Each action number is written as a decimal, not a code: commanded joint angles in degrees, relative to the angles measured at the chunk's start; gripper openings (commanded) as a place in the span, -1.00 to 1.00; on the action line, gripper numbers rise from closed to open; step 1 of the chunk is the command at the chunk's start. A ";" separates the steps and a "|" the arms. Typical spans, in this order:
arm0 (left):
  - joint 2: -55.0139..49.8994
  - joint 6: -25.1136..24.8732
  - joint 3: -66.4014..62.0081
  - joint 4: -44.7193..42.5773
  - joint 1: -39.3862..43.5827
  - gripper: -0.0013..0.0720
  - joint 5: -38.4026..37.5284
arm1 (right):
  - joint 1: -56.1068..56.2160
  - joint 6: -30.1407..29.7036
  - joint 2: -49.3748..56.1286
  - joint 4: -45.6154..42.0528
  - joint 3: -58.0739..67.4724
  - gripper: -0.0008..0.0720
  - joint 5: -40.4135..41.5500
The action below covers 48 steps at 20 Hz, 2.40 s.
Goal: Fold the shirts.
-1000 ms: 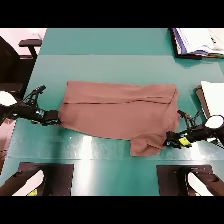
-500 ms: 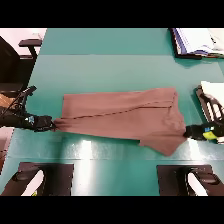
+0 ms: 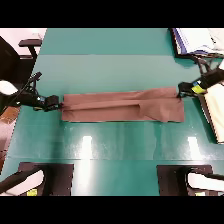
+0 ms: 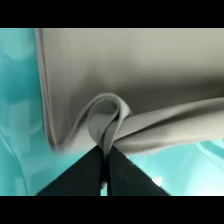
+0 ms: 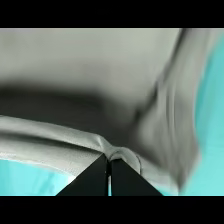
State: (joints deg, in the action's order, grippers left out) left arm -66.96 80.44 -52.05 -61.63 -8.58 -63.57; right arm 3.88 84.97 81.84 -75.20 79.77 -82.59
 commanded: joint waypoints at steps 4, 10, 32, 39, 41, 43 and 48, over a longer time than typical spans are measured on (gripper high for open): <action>-13.75 -5.03 -5.90 9.42 -0.04 -0.84 9.31 | -0.17 -1.84 18.56 8.28 15.93 -0.93 4.72; -13.27 -2.75 -14.56 7.82 -0.17 0.46 1.49 | -5.66 -9.57 18.91 8.35 23.52 0.18 -4.70; -22.75 3.80 -24.65 8.09 28.87 -0.90 9.14 | -14.43 -22.14 16.96 29.68 -2.95 -0.94 1.86; -40.28 5.29 -41.44 8.15 36.46 -0.90 8.24 | -7.63 -13.38 5.75 30.69 9.94 -0.94 -2.16; -43.19 6.64 -44.37 8.22 37.75 -0.90 8.31 | -3.28 -11.39 4.55 30.71 14.58 -0.95 -2.67; -44.92 6.64 -46.25 8.68 38.60 -0.90 8.46 | 1.31 -8.81 4.48 30.69 18.88 -0.95 -3.04; -45.33 6.78 -46.49 8.44 38.88 -0.90 9.25 | 10.56 -7.39 4.59 30.73 24.44 -0.94 -1.22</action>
State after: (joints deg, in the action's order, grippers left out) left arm -111.46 86.98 -97.71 -53.10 29.87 -54.61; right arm 9.56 75.94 86.67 -44.51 101.08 -85.06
